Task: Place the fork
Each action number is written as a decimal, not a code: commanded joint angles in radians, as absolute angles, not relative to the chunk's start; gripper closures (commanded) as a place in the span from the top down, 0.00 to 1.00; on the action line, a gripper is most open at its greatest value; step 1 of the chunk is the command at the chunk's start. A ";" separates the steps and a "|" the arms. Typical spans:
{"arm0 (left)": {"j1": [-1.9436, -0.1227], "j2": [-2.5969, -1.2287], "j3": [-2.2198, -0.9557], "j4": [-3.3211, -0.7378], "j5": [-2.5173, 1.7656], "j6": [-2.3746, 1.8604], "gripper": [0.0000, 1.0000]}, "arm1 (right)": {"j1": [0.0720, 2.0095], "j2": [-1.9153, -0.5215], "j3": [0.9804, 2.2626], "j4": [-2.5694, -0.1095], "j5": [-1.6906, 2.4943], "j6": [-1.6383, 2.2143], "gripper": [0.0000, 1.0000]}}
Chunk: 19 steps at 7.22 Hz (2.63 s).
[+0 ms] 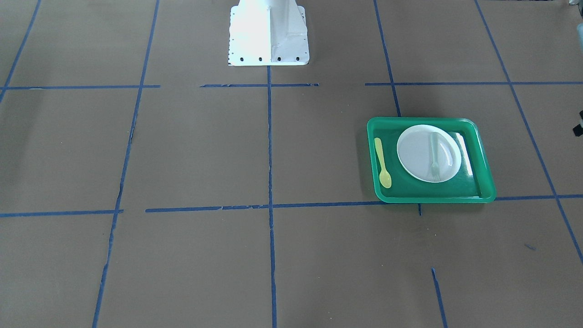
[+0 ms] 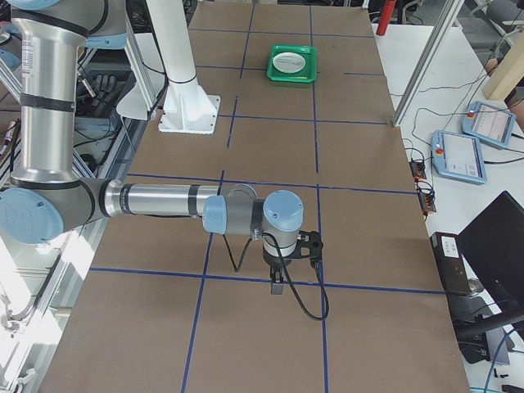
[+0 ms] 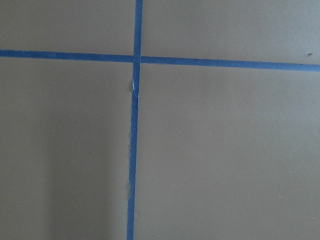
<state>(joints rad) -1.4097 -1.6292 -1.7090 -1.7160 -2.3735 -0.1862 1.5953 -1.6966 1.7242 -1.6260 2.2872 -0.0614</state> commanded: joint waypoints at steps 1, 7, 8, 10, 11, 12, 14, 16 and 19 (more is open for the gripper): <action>-1.266 -1.638 -1.756 -1.767 -2.358 -0.394 1.00 | 1.595 -1.697 1.724 -1.626 2.287 -0.061 1.00; -0.867 -1.670 -1.705 -2.033 -2.094 -0.808 1.00 | 1.595 -1.697 1.724 -1.626 2.287 -0.061 1.00; -0.844 -1.689 -1.645 -2.111 -2.092 -0.837 1.00 | 1.595 -1.697 1.724 -1.626 2.287 -0.061 1.00; -0.821 -1.700 -1.615 -2.120 -2.092 -0.836 0.85 | 1.595 -1.697 1.724 -1.626 2.287 -0.060 1.00; -0.821 -1.701 -1.609 -2.120 -2.092 -0.828 0.74 | 1.595 -1.697 1.724 -1.626 2.287 -0.060 1.00; -0.821 -1.700 -1.608 -2.120 -2.092 -0.825 0.64 | 1.595 -1.697 1.724 -1.626 2.287 -0.061 1.00; -0.821 -1.700 -1.608 -2.121 -2.092 -0.824 0.61 | 1.595 -1.697 1.724 -1.626 2.287 -0.061 1.00; -0.821 -1.700 -1.608 -2.121 -2.092 -0.822 0.37 | 1.595 -1.697 1.724 -1.626 2.287 -0.061 1.00; -0.821 -1.697 -1.614 -2.123 -2.092 -0.822 0.00 | 1.595 -1.697 1.724 -1.626 2.287 -0.061 1.00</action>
